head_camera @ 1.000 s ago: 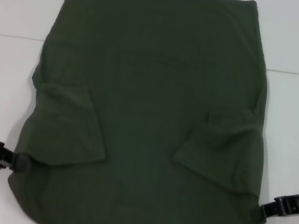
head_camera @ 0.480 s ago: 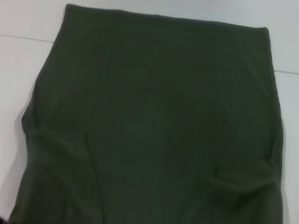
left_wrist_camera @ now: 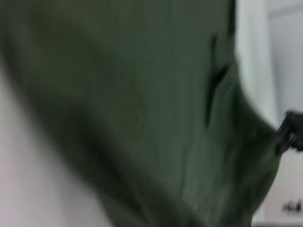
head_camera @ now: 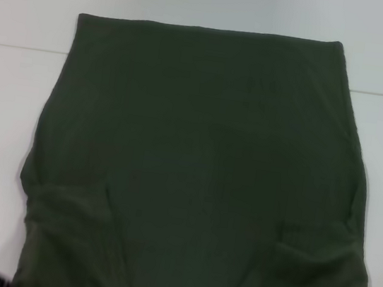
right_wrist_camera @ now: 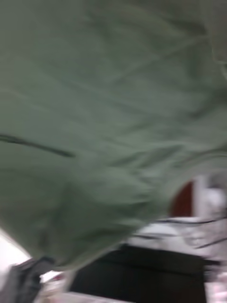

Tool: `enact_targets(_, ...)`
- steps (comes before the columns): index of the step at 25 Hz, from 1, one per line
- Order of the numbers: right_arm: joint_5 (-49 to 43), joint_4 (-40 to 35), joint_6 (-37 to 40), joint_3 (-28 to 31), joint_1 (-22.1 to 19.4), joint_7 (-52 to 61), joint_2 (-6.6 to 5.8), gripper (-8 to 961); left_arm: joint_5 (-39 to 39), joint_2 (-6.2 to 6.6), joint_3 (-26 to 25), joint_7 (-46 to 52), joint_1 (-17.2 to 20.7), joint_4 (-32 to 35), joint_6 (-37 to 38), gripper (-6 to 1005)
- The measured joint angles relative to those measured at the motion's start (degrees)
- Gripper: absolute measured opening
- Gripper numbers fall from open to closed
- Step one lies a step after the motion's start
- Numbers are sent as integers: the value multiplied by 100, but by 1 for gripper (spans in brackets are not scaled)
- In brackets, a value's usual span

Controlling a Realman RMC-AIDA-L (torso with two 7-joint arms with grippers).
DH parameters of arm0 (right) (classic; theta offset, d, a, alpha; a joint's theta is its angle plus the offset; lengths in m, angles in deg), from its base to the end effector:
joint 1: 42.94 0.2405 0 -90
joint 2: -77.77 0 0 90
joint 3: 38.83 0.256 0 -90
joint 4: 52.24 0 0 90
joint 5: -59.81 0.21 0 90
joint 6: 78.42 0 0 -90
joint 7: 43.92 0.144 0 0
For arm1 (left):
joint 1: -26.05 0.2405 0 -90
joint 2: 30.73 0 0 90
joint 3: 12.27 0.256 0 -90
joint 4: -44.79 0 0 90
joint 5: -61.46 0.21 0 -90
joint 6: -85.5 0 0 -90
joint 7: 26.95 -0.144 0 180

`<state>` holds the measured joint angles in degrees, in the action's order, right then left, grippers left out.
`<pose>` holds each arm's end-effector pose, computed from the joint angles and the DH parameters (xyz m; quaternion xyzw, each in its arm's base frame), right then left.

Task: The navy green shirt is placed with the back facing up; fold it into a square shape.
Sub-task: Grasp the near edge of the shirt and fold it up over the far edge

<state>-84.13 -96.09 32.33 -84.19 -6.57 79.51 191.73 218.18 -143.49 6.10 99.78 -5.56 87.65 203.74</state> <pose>0.2707 0.2965 0.0281 0.8671 -0.4851 0.0515 0.1005 -0.3164 0.2547 0.0657 0.7628 0.6391 0.0503 0.0842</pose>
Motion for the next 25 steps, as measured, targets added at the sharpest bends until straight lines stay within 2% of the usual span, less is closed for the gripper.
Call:
enact_targets(6, 866, -10, -139, 1224, -68, -60, -26, 43, -673, 179, -1069, 176, -104, -13, -355, 76)
enact_targets(10, 1522, 1, -463, 1491, -180, -101, -25, 43, -1259, 246, -1701, 207, -75, -95, -803, 79)
enact_targets(13, 2059, 21, -824, 1582, -289, -243, 17, 43, -1747, 258, -1774, 162, -11, -235, -1235, 81)
enact_targets(21, 2912, 592, -2236, 1642, -470, -941, 171, 43, -2731, 132, -1743, -460, 43, -915, -2545, 88)
enact_targets(25, 3105, 825, -3044, 1649, -464, -1480, 398, 43, -3037, -39, -1731, -883, -60, -1108, -3148, 91)
